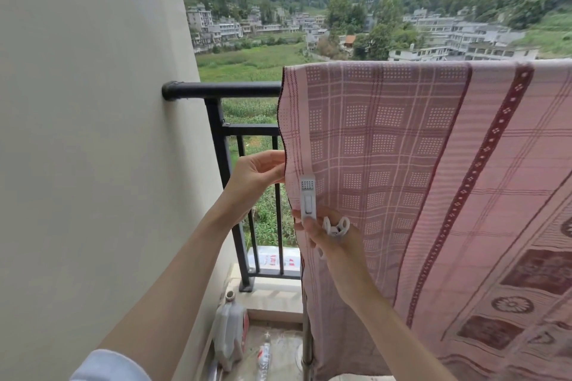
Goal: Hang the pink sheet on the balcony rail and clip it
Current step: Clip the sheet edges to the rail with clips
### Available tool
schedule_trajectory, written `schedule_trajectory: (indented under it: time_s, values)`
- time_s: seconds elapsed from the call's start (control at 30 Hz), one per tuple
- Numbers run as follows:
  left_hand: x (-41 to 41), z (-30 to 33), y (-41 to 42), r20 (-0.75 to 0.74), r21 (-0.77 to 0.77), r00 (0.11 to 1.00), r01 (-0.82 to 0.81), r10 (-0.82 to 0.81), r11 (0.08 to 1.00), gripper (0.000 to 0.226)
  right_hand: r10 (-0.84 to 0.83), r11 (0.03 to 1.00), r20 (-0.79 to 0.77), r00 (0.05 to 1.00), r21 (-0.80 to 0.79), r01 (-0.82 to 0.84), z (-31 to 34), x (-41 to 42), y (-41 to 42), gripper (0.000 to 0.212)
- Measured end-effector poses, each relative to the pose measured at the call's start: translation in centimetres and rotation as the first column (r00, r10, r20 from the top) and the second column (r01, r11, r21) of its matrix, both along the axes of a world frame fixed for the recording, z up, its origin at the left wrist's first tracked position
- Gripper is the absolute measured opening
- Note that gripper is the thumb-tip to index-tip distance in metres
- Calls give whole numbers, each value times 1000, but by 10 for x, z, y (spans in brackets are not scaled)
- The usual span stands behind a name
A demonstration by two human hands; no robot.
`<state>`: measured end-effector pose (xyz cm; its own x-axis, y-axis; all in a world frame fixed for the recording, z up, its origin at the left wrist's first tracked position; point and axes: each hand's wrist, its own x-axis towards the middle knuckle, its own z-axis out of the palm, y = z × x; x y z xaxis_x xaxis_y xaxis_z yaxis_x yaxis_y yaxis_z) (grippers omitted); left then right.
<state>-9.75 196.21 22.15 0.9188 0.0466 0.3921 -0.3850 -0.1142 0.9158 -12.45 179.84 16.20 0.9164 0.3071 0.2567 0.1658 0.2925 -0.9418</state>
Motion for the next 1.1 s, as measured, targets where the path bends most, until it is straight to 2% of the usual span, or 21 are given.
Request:
schedule_trajectory:
  time_s: [0.17,0.27,0.43,0.53,0.63,0.73,0.83,0.93,1.0,1.1]
  values:
    - [7,1,-5,3,30,997,-78,78,997,18,-8,996,45,999,88,4,10,7,-3,33]
    - [10,-1,-2,-27,15,995,-96,96,995,20,23,991,37,999,132,-28,10,8,0,42]
    - [8,-3,2,-66,-20,997,-45,43,999,28,78,979,50,996,186,-86,16,7,9,40]
    - [3,-2,0,-76,-65,996,39,-44,997,32,107,965,54,993,236,-117,15,10,13,40]
    - [0,-2,-1,-76,-54,995,55,-59,997,33,128,952,26,991,276,-130,11,12,15,39]
    - [2,0,-3,-63,10,996,-61,61,998,25,98,961,-30,995,262,-87,6,12,16,28]
    - [3,4,-3,-126,6,986,-109,109,994,17,45,992,-71,996,118,-37,-3,7,15,39]
    - [0,9,-3,-188,15,975,-122,123,992,14,112,994,-135,985,36,-108,-18,-3,15,44]
    - [-3,14,-3,-208,37,969,-128,133,991,13,153,988,-183,971,57,-145,-26,-7,22,43]
    - [-6,20,-4,-225,87,960,-148,164,985,7,194,973,-250,949,170,-154,-28,-9,35,30]
